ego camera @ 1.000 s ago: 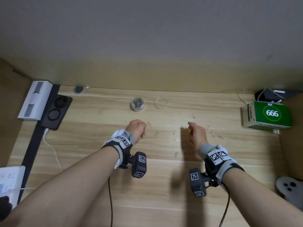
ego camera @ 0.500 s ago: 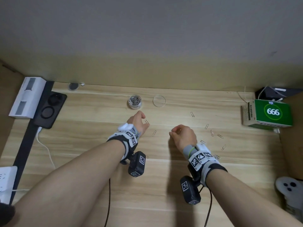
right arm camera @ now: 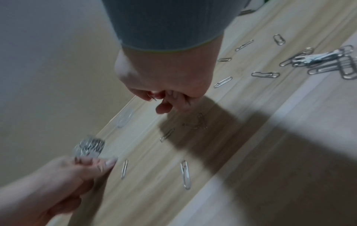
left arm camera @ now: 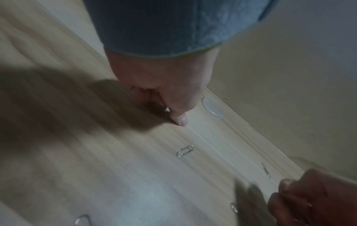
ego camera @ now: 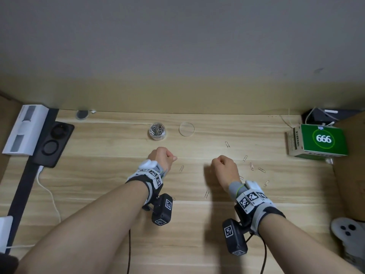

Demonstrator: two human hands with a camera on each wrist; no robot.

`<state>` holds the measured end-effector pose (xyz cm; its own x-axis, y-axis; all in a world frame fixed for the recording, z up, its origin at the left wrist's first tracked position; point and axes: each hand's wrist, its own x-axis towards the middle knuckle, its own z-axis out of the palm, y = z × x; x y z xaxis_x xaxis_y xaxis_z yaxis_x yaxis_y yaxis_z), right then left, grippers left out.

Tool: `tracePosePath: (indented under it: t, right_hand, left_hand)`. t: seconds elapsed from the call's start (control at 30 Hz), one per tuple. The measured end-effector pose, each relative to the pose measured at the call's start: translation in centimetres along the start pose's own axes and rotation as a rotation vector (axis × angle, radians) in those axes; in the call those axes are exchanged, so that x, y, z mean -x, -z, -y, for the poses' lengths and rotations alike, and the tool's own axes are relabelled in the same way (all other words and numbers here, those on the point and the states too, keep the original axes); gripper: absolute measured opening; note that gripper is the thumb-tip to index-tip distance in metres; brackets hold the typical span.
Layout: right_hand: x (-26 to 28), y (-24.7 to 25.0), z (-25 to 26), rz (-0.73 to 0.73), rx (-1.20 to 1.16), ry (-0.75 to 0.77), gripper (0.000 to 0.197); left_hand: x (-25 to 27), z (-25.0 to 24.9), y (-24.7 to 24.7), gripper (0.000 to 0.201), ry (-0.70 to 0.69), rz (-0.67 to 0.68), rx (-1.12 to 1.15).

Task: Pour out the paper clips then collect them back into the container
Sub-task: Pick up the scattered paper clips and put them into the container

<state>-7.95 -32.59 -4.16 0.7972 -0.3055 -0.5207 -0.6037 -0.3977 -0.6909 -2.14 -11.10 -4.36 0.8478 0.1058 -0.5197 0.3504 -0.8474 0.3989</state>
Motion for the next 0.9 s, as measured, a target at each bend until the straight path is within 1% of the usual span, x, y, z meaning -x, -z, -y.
tracePosePath:
  t: [0.07,0.13,0.17,0.2,0.27,0.3,0.4,0.5,0.6,0.7,0.8,0.87,0.9]
  right_hand:
    - [-0.2,0.6,-0.3,-0.01,-0.08,-0.008,0.03]
    - [-0.1,0.9,-0.3,0.027,-0.181,-0.05,0.021]
    - [0.0,1.1,0.0,0.054,-0.245,-0.073,0.015]
    - [0.2,1.2,0.2,0.076,-0.311,-0.097,0.015]
    - [0.4,1.3,0.5,0.094,-0.42,-0.132,0.032]
    - [0.4,1.4,0.7,0.104,-0.485,-0.153,0.035]
    - [0.5,1.5,0.9,0.148,-0.66,-0.246,0.028]
    - [0.3,1.8,0.8,0.14,-0.692,-0.23,0.033]
    - [0.3,2.0,0.3,0.123,-0.658,-0.195,0.044]
    - [0.2,2.0,-0.3,0.121,-0.66,-0.179,0.048]
    - [0.5,2.0,-0.6,0.148,-0.703,-0.168,0.051]
    - [0.8,2.2,-0.4,0.164,-0.752,-0.217,0.05]
    - [0.8,2.3,-0.4,0.171,-0.783,-0.247,0.048]
  left_hand:
    - [0.0,0.0,0.0,0.021,-0.014,0.035,0.002]
    - [0.5,0.1,-0.2,0.026,-0.041,0.051,0.066]
    - [0.8,0.1,-0.4,0.026,-0.037,0.049,0.112]
    - [1.0,0.2,-0.5,0.025,-0.015,0.05,0.15]
    - [1.2,0.1,-0.6,0.027,0.043,0.065,0.21]
    - [1.2,0.0,-0.6,0.028,0.066,0.081,0.24]
    - [1.2,-0.3,-0.3,0.024,0.114,0.124,0.369]
    - [1.4,-0.9,0.2,0.016,0.148,0.188,0.576]
    - [1.6,-1.4,0.4,0.015,0.162,0.21,0.675]
    - [1.9,-1.7,0.0,0.016,0.164,0.221,0.718]
    - [2.2,-1.4,-0.3,0.01,0.161,0.251,0.731]
    - [2.4,-1.0,-0.7,0.007,0.145,0.253,0.726]
    - [2.5,-0.9,-0.8,0.009,0.136,0.242,0.717]
